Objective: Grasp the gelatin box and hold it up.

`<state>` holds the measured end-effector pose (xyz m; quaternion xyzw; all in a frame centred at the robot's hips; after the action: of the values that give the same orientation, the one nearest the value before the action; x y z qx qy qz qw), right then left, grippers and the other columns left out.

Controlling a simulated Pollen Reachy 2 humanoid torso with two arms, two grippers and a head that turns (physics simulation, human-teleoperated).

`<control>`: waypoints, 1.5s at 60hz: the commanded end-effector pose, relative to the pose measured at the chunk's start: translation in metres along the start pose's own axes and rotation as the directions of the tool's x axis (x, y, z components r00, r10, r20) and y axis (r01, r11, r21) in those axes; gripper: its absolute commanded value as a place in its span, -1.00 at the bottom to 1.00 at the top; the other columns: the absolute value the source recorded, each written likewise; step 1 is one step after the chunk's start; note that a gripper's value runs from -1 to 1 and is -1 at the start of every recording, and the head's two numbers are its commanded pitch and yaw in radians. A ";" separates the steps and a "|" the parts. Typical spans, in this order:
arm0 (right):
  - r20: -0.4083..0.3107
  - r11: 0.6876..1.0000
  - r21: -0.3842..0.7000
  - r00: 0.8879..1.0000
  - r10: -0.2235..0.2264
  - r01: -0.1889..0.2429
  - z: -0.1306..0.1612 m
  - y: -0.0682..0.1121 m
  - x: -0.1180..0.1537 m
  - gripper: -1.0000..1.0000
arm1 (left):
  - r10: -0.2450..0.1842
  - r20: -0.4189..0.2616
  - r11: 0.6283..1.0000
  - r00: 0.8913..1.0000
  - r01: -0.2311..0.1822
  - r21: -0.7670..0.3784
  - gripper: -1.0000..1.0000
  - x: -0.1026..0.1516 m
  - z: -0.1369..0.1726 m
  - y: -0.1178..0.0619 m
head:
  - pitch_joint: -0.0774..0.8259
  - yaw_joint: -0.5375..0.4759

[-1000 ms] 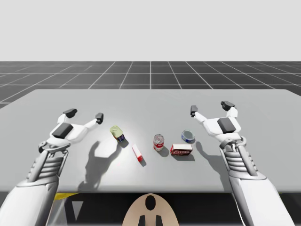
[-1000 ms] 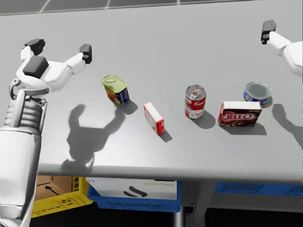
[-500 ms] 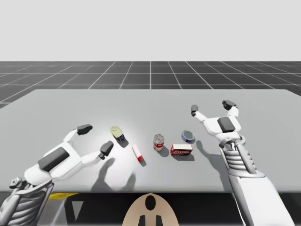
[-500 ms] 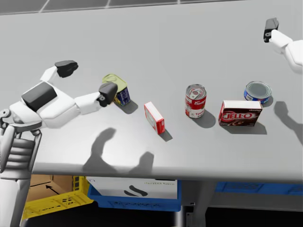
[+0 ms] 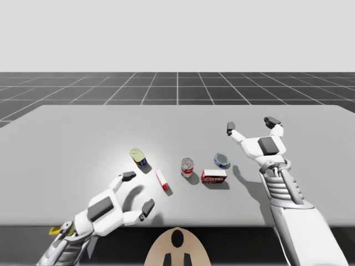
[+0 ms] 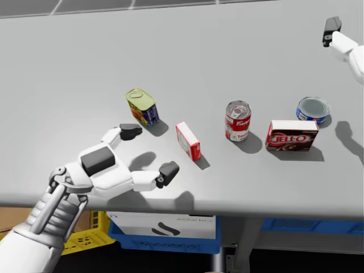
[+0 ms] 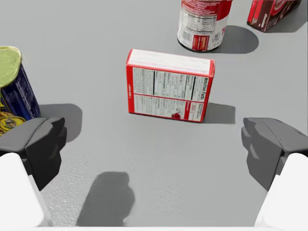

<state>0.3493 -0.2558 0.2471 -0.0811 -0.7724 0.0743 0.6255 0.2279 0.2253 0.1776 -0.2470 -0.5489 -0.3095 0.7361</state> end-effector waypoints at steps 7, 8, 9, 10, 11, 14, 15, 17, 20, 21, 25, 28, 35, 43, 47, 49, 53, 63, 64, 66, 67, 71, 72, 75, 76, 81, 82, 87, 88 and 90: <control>0.008 1.000 -0.002 1.000 -0.006 0.006 0.000 -0.001 0.002 -1.00 | 0.013 -0.050 1.000 0.999 -0.014 -0.016 -1.00 -0.004 -0.042 -0.007 | 0.84 0.32; 0.008 1.000 -0.002 1.000 -0.006 0.006 0.000 -0.001 0.002 -1.00 | 0.017 -0.054 1.000 0.998 -0.018 -0.014 -1.00 -0.004 -0.045 -0.007 | 0.84 0.32; 0.009 1.000 -0.002 1.000 -0.006 0.006 0.000 -0.001 0.003 -1.00 | 0.016 -0.055 1.000 0.998 -0.017 -0.014 -1.00 -0.004 -0.047 -0.007 | 0.84 0.32; 0.009 1.000 -0.002 1.000 -0.007 0.007 0.000 -0.002 0.003 -1.00 | 0.016 -0.058 1.000 0.998 -0.017 -0.012 -1.00 -0.003 -0.051 -0.007 | 0.84 0.32; 0.009 1.000 -0.003 1.000 -0.007 0.007 0.000 -0.002 0.003 -1.00 | 0.016 -0.059 1.000 0.998 -0.016 -0.012 -1.00 -0.003 -0.052 -0.007 | 0.84 0.32; 0.010 1.000 -0.003 1.000 -0.009 0.009 0.001 -0.002 0.003 -1.00 | 0.018 -0.067 1.000 0.998 -0.018 -0.003 -1.00 -0.002 -0.061 -0.007 | 0.84 0.32; 0.010 1.000 -0.002 1.000 -0.009 0.009 0.001 -0.002 0.003 -1.00 | 0.019 -0.067 1.000 0.998 -0.019 -0.002 -1.00 -0.002 -0.062 -0.007 | 0.84 0.32; 0.012 1.000 -0.003 1.000 -0.010 0.010 0.001 -0.002 0.004 -1.00 | 0.023 -0.071 1.000 0.997 -0.023 0.006 -1.00 -0.001 -0.068 -0.007 | 0.84 0.32; 0.014 1.000 -0.002 1.000 -0.010 0.010 0.001 -0.002 0.004 -1.00 | 0.027 -0.074 1.000 0.997 -0.026 0.009 -1.00 -0.001 -0.072 -0.008 | 0.85 0.32; 0.015 1.000 -0.002 1.000 -0.011 0.011 0.001 -0.002 0.004 -1.00 | 0.026 -0.078 1.000 0.997 -0.026 0.009 -1.00 0.000 -0.077 -0.008 | 0.85 0.32; 0.018 1.000 -0.003 1.000 -0.012 0.012 0.001 -0.003 0.005 -1.00 | 0.016 -0.081 1.000 0.997 -0.015 0.016 -1.00 0.000 -0.086 -0.008 | 0.85 0.31; 0.020 1.000 -0.004 1.000 -0.014 0.014 0.001 -0.003 0.006 -1.00 | 0.017 -0.086 1.000 0.996 -0.014 0.026 -1.00 -0.001 -0.093 -0.008 | 0.85 0.31; 0.023 1.000 -0.007 1.000 -0.017 0.018 0.002 -0.004 0.007 -1.00 | 0.038 -0.092 0.999 0.995 -0.034 0.039 -1.00 -0.001 -0.103 -0.007 | 0.85 0.31; 0.027 1.000 -0.010 0.999 -0.020 0.021 0.003 -0.005 0.008 -1.00 | 0.038 -0.095 0.998 0.995 -0.034 0.045 -1.00 -0.003 -0.103 -0.008 | 0.85 0.30; 0.029 1.000 -0.011 0.999 -0.021 0.021 0.003 -0.005 0.008 -1.00 | 0.038 -0.088 0.998 0.995 -0.034 0.051 -0.15 -0.006 -0.100 -0.008 | 0.84 0.30; 0.030 1.000 -0.012 0.999 -0.022 0.022 0.003 -0.005 0.009 -1.00 | 0.026 -0.092 0.999 0.995 -0.021 0.047 0.97 -0.007 -0.098 -0.009 | 0.83 0.30; 0.031 1.000 -0.014 0.999 -0.023 0.024 0.004 -0.005 0.009 -1.00 | 0.013 -0.084 0.999 0.996 -0.010 0.042 1.00 -0.008 -0.095 -0.010 | 0.80 0.31; 0.034 0.999 -0.019 0.999 -0.025 0.026 0.004 -0.006 0.010 -1.00 | -0.013 -0.082 0.999 0.997 0.016 0.039 1.00 -0.008 -0.093 -0.012 | 0.60 0.34; 0.034 0.999 -0.019 0.999 -0.025 0.026 0.004 -0.006 0.010 -1.00 | -0.013 -0.082 0.999 0.997 0.016 0.039 1.00 -0.008 -0.093 -0.012 | 0.58 0.34; 0.034 0.999 -0.019 0.999 -0.025 0.026 0.004 -0.006 0.010 -1.00 | -0.014 -0.080 0.999 0.997 0.017 0.040 1.00 -0.008 -0.093 -0.012 | 0.53 0.34; 0.034 0.999 -0.019 0.999 -0.025 0.026 0.004 -0.006 0.010 -1.00 | -0.013 -0.080 0.999 0.997 0.016 0.039 1.00 -0.008 -0.093 -0.012 | 0.46 0.34; 0.036 0.999 -0.022 0.999 -0.028 0.029 0.005 -0.007 0.010 -1.00 | -0.012 -0.078 0.999 0.997 0.015 0.037 1.00 -0.008 -0.092 -0.012 | 0.31 0.35; 0.036 0.999 -0.022 0.999 -0.029 0.030 0.005 -0.007 0.010 -1.00 | -0.013 -0.078 0.999 0.997 0.016 0.037 1.00 -0.008 -0.092 -0.012 | 0.28 0.35; 0.034 0.999 -0.020 0.999 -0.032 0.033 0.005 -0.008 0.009 -1.00 | -0.012 -0.079 0.999 0.997 0.014 0.035 1.00 -0.008 -0.092 -0.013 | 0.18 0.35; 0.033 0.999 -0.020 0.999 -0.033 0.034 0.005 -0.008 0.009 -1.00 | -0.011 -0.079 0.999 0.997 0.014 0.034 1.00 -0.008 -0.092 -0.013 | 0.13 0.35; 0.030 0.999 -0.018 0.999 -0.036 0.037 0.005 -0.008 0.008 -1.00 | -0.011 -0.080 0.999 0.997 0.014 0.033 1.00 -0.009 -0.091 -0.013 | -0.02 0.35; 0.029 0.999 -0.018 0.999 -0.036 0.037 0.005 -0.008 0.008 -1.00 | -0.011 -0.080 0.999 0.997 0.014 0.032 1.00 -0.008 -0.091 -0.013 | -0.06 0.35; 0.029 0.999 -0.019 0.999 -0.036 0.037 0.006 -0.008 0.008 -1.00 | -0.009 -0.079 0.999 0.997 0.012 0.032 1.00 -0.007 -0.090 -0.013 | -0.13 0.36; 0.029 0.999 -0.019 0.999 -0.036 0.037 0.006 -0.009 0.008 -1.00 | -0.009 -0.077 0.999 0.997 0.011 0.031 1.00 -0.006 -0.090 -0.013 | -0.15 0.37; 0.030 0.999 -0.020 0.999 -0.036 0.037 0.006 -0.009 0.008 -1.00 | -0.009 -0.074 0.999 0.997 0.012 0.031 1.00 -0.005 -0.089 -0.014 | -0.16 0.37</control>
<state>0.3421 -0.2619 0.2558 -0.0727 -0.7837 0.0571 0.6142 0.2777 0.1527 0.1488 -0.2188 -0.5315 -0.3117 0.7566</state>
